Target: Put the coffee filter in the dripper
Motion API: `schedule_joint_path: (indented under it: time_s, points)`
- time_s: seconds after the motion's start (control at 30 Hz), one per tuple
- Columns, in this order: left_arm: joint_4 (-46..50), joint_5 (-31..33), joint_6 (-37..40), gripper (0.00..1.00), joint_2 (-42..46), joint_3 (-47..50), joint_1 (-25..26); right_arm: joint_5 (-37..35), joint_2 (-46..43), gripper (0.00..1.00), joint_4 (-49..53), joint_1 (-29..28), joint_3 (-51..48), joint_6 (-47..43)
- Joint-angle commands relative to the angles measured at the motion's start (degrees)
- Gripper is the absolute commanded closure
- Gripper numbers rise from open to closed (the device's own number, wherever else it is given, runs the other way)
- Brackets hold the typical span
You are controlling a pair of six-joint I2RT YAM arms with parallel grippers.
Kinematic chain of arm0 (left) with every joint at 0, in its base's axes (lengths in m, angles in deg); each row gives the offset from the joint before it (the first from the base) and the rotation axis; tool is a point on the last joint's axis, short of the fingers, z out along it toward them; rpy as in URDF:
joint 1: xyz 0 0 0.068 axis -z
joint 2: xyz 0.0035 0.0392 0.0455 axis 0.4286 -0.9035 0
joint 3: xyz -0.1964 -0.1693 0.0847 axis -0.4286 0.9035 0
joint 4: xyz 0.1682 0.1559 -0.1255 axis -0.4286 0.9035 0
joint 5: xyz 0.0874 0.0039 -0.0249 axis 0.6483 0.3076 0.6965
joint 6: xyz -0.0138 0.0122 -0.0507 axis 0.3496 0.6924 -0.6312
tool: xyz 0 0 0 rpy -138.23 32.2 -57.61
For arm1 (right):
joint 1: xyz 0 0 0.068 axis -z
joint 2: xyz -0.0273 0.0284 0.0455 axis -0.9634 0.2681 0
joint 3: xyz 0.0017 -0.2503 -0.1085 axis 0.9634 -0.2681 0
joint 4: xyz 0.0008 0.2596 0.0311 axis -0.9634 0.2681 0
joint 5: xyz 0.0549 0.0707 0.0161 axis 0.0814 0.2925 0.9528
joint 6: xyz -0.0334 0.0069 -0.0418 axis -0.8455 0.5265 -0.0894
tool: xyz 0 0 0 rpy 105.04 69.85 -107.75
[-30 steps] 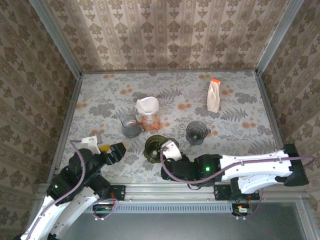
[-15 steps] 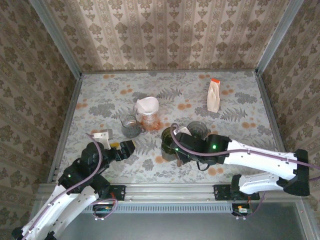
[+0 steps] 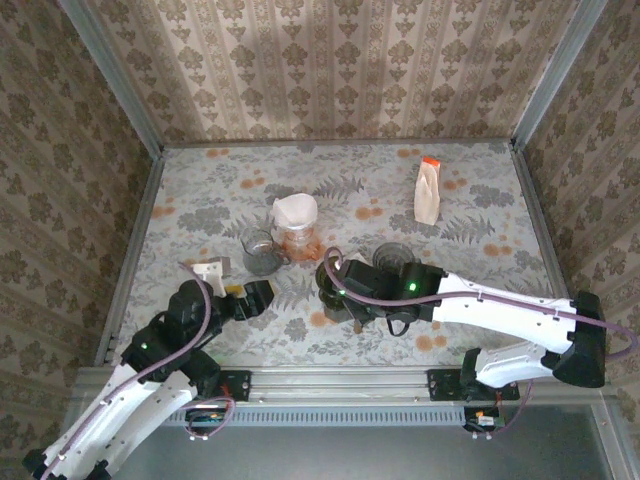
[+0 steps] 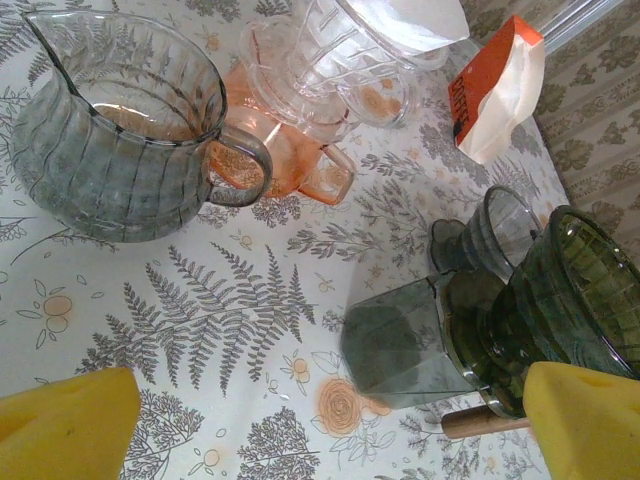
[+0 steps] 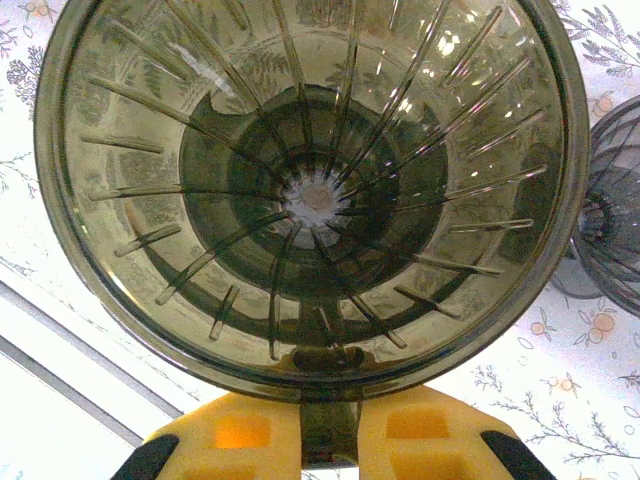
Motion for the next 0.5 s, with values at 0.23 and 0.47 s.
schedule_joint_path:
  time_s: [0.23,0.47]
  points:
    - [-2.0,-1.0,1.0,0.00,-0.1,1.0,-0.4,-1.5,0.8,0.91,2.3,0.2,2.0,-1.0]
    - [-2.1,-1.1,1.1,0.00,-0.1,1.4,-0.5,-1.6,0.8,0.76,1.4,0.0,0.6,0.0]
